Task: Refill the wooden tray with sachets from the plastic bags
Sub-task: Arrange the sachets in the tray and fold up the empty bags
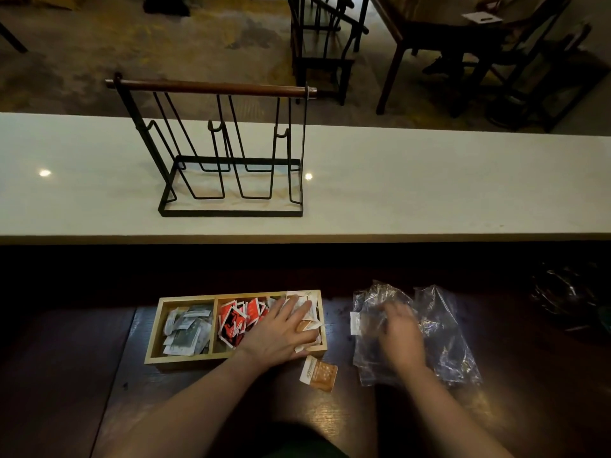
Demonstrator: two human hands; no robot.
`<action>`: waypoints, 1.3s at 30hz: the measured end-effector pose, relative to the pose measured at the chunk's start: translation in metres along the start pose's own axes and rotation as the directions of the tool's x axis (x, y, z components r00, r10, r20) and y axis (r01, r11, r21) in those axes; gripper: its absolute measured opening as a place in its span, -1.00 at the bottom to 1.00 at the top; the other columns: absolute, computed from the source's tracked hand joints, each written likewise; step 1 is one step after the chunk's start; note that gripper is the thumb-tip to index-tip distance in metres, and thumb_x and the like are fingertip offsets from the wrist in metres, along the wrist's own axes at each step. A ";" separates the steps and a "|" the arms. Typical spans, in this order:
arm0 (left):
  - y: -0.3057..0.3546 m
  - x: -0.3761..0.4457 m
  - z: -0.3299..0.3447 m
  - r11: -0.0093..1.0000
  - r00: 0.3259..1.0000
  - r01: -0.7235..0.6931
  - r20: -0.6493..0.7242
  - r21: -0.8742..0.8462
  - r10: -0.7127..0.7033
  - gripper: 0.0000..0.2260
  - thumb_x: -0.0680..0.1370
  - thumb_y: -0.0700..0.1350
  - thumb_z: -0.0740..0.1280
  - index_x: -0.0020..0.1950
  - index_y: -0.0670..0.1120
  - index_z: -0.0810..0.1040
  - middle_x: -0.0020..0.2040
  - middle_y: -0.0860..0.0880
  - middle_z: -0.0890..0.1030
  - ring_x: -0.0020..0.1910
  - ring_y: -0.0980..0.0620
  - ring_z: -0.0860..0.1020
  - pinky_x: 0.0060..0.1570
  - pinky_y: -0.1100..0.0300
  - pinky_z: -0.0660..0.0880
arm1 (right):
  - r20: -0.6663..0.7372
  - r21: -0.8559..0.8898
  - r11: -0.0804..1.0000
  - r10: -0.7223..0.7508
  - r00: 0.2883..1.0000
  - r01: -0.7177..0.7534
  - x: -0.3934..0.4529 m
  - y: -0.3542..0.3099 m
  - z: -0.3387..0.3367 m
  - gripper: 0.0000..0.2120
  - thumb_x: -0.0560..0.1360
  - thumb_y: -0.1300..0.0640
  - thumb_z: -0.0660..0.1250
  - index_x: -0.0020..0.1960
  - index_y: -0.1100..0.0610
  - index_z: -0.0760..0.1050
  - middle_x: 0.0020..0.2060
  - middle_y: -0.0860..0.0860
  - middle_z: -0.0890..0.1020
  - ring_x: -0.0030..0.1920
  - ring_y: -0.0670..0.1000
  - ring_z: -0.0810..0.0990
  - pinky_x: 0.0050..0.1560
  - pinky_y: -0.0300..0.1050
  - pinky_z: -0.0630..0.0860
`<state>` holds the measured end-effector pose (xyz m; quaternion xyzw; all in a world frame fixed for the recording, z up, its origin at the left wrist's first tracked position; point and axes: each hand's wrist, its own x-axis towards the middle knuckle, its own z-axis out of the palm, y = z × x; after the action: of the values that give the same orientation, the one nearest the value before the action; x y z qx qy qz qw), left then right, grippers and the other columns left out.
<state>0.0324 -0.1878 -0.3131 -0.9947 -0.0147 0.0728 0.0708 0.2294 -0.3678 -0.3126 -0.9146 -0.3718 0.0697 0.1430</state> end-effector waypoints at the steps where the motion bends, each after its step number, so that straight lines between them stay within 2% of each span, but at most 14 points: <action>1: 0.000 -0.001 0.001 1.000 1.000 0.004 -0.024 -0.014 -0.004 -0.69 0.54 0.27 0.15 0.17 0.14 0.40 0.41 -0.21 0.42 0.36 -0.27 0.41 0.33 -0.20 0.33 | 0.016 -0.018 0.996 -0.092 0.996 0.092 0.001 -0.010 0.001 -0.68 0.42 0.37 0.27 0.12 0.14 0.53 0.05 0.03 0.57 0.10 0.04 0.52 0.12 -0.12 0.47; 3: 0.000 -0.001 0.003 0.999 0.999 0.014 -0.046 -0.030 -0.015 -0.70 0.54 0.25 0.18 0.18 0.14 0.41 0.41 -0.20 0.42 0.37 -0.25 0.41 0.34 -0.18 0.33 | 0.144 -0.109 0.948 -0.281 0.949 0.298 0.004 -0.031 0.006 -0.63 0.39 0.33 0.33 0.16 0.09 0.49 0.08 0.01 0.57 0.13 0.02 0.50 0.16 -0.13 0.43; 5: 0.000 -0.001 0.004 0.999 0.999 0.025 -0.043 -0.026 -0.026 -0.69 0.53 0.24 0.20 0.21 0.15 0.41 0.41 -0.21 0.42 0.37 -0.26 0.40 0.34 -0.19 0.33 | 0.308 -0.292 0.832 -0.384 0.870 0.471 0.013 -0.042 0.012 -0.61 0.42 0.24 0.33 0.23 0.10 0.41 0.13 0.04 0.53 0.17 0.06 0.45 0.21 -0.08 0.37; 9: -0.001 -0.001 0.003 1.000 0.999 0.002 -0.051 -0.018 -0.003 -0.67 0.52 0.27 0.18 0.19 0.14 0.40 0.37 -0.21 0.46 0.33 -0.25 0.44 0.32 -0.17 0.37 | 0.483 -0.517 0.678 -0.272 0.832 0.522 0.037 -0.041 0.012 -0.45 0.41 0.16 0.40 0.32 0.18 0.28 0.21 0.12 0.43 0.22 0.13 0.41 0.22 -0.01 0.36; 13: 0.000 -0.004 0.003 0.999 0.997 0.021 -0.078 -0.037 -0.023 -0.66 0.52 0.29 0.16 0.19 0.14 0.40 0.35 -0.20 0.48 0.29 -0.22 0.48 0.27 -0.11 0.42 | 0.498 -0.546 0.691 -0.188 0.847 0.474 0.043 -0.032 0.012 -0.41 0.38 0.24 0.41 0.33 0.18 0.24 0.21 0.12 0.41 0.19 0.13 0.46 0.14 -0.01 0.42; 19: 0.000 0.001 0.006 0.995 1.000 0.023 0.024 -0.092 -0.020 -0.56 0.57 0.28 -0.03 0.35 0.09 0.22 0.51 -0.27 0.18 0.47 -0.30 0.18 0.45 -0.25 0.03 | 0.553 -0.459 0.784 -0.116 0.825 0.418 0.052 -0.023 0.016 -0.54 0.42 0.32 0.33 0.29 0.20 0.32 0.21 0.13 0.46 0.22 0.13 0.46 0.14 -0.01 0.46; 23: -0.004 0.007 0.009 0.994 0.998 0.044 0.055 -0.101 -0.038 -0.57 0.59 0.25 -0.02 0.38 0.09 0.20 0.54 -0.26 0.11 0.52 -0.26 0.03 0.47 -0.22 -0.11 | 0.570 -0.366 0.822 -0.171 0.803 0.435 0.059 -0.024 0.017 -0.70 0.43 0.17 0.35 0.16 0.16 0.54 0.12 0.09 0.50 0.19 0.11 0.46 0.11 -0.03 0.46; 26: -0.004 0.008 0.012 0.994 0.997 0.063 0.038 -0.093 -0.060 -0.59 0.61 0.21 -0.02 0.40 0.09 0.20 0.56 -0.25 0.06 0.54 -0.22 -0.08 0.46 -0.19 -0.17 | 0.477 -0.157 0.924 -0.240 0.846 0.350 0.059 -0.037 0.008 -0.75 0.38 0.02 0.43 0.03 0.08 0.59 -0.01 0.02 0.54 0.09 0.04 0.45 0.03 -0.07 0.45; 29: -0.002 0.006 0.014 0.991 0.997 0.074 0.013 -0.115 -0.073 -0.61 0.62 0.17 -0.04 0.42 0.10 0.17 0.56 -0.23 0.04 0.55 -0.20 -0.11 0.48 -0.16 -0.17 | 0.307 0.128 0.979 -0.193 0.932 0.160 0.052 -0.052 -0.007 -0.80 0.41 0.05 0.44 0.00 0.09 0.61 -0.08 0.00 0.55 0.01 0.02 0.47 -0.02 -0.10 0.40; 32: 0.000 0.005 0.014 0.981 0.994 0.109 -0.008 -0.158 -0.112 -0.63 0.63 0.12 0.01 0.44 0.13 0.16 0.57 -0.23 -0.02 0.55 -0.19 -0.10 0.50 -0.12 -0.16 | 0.425 0.489 0.865 -0.125 0.896 -0.111 0.024 -0.058 -0.020 -0.93 0.49 0.13 0.37 -0.02 0.05 0.56 -0.11 -0.08 0.55 -0.04 -0.03 0.55 -0.09 -0.26 0.43; 33: -0.001 0.005 0.013 0.981 0.994 0.109 -0.005 -0.162 -0.112 -0.63 0.63 0.13 0.01 0.44 0.14 0.16 0.57 -0.24 -0.05 0.55 -0.19 -0.10 0.49 -0.12 -0.16 | 0.502 0.496 0.858 -0.153 0.851 -0.138 0.009 -0.059 -0.018 -0.94 0.51 0.11 0.36 -0.02 0.01 0.52 -0.10 -0.09 0.55 -0.05 -0.07 0.55 -0.08 -0.30 0.43; 35: -0.002 0.006 0.012 0.982 0.995 0.102 0.002 -0.156 -0.103 -0.63 0.62 0.17 -0.02 0.41 0.14 0.20 0.56 -0.27 -0.10 0.55 -0.21 -0.11 0.47 -0.11 -0.21 | 0.587 0.335 0.942 -0.199 0.785 -0.012 -0.024 -0.061 0.000 -0.80 0.51 0.00 0.34 0.06 0.08 0.51 0.00 -0.03 0.52 -0.02 -0.09 0.49 -0.01 -0.30 0.39; 37: -0.003 0.007 0.009 0.981 0.992 0.128 0.008 -0.145 -0.128 -0.62 0.61 0.21 -0.03 0.37 0.12 0.25 0.54 -0.31 -0.16 0.53 -0.26 -0.16 0.44 -0.11 -0.28 | 0.518 0.170 0.975 -0.214 0.828 0.145 -0.052 -0.061 0.024 -0.66 0.49 -0.08 0.33 0.15 0.12 0.52 0.10 0.00 0.45 0.08 -0.06 0.43 0.08 -0.28 0.33; 39: -0.002 0.009 0.007 0.980 0.988 0.155 0.043 -0.125 -0.151 -0.56 0.57 0.28 -0.01 0.35 0.10 0.27 0.52 -0.35 -0.20 0.52 -0.30 -0.20 0.42 -0.17 -0.29 | 0.430 0.076 0.977 -0.212 0.877 0.199 -0.068 -0.064 0.039 -0.64 0.47 -0.11 0.30 0.20 0.03 0.52 0.14 -0.04 0.41 0.16 -0.02 0.39 0.17 -0.23 0.33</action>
<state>0.0402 -0.1846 -0.3215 -0.9918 -0.0970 0.0824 0.0121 0.1291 -0.3636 -0.3284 -0.8288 -0.4883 0.2623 0.0763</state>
